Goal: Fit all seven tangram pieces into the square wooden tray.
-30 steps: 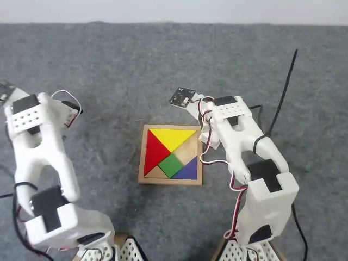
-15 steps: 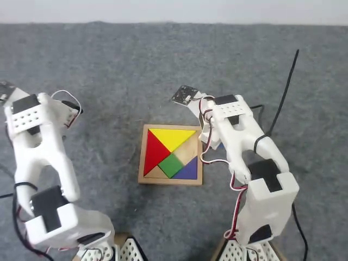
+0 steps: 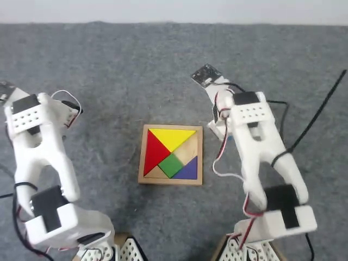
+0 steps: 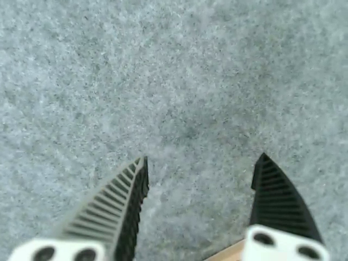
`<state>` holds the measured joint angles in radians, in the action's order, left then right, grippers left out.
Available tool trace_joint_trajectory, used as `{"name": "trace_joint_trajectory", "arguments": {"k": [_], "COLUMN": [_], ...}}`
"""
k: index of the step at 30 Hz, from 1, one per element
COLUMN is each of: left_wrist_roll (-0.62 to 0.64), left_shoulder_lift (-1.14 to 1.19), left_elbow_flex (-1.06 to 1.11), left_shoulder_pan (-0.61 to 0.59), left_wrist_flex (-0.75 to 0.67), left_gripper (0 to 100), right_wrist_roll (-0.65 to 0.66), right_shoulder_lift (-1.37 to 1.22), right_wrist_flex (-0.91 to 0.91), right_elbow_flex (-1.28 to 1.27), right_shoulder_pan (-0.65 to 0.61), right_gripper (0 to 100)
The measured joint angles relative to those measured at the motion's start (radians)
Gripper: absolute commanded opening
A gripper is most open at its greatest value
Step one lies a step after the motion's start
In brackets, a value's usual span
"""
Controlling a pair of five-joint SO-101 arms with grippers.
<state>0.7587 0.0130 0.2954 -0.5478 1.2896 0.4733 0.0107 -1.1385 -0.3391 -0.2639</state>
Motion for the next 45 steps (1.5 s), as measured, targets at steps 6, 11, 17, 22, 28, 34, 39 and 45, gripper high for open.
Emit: {"name": "trace_joint_trajectory", "arguments": {"k": [6,11,17,22,28,34,39,45], "left_wrist_roll": [0.000,0.000,0.000,0.000,0.000,0.000,0.000,0.000], "left_shoulder_lift": [0.000,0.000,0.000,0.000,0.000,0.000,0.000,0.000], "left_elbow_flex": [0.000,0.000,0.000,0.000,0.000,0.000,0.000,0.000], "left_shoulder_pan": [0.000,0.000,0.000,0.000,0.000,0.000,0.000,0.000], "left_wrist_flex": [0.000,0.000,0.000,0.000,0.000,0.000,0.000,0.000], "left_gripper": [29,29,29,29,29,29,29,29], "right_wrist_roll": [-0.107,-0.160,-0.164,-0.164,-0.201,-0.212,-0.212,-0.212], "right_shoulder_lift": [0.061,0.063,0.061,0.061,0.061,0.061,0.061,0.061], "right_wrist_flex": [0.035,0.092,0.173,0.207,0.212,0.212,0.189,0.129], "right_elbow_flex": [-0.114,-0.175,-0.241,-0.265,-0.265,-0.265,-0.265,-0.250], "right_shoulder_pan": [-0.155,-0.247,-0.302,-0.338,-0.361,-0.381,-0.381,-0.381], "right_gripper": [1.9,1.9,2.4,2.7,15.4,20.9,20.9,20.9]}}
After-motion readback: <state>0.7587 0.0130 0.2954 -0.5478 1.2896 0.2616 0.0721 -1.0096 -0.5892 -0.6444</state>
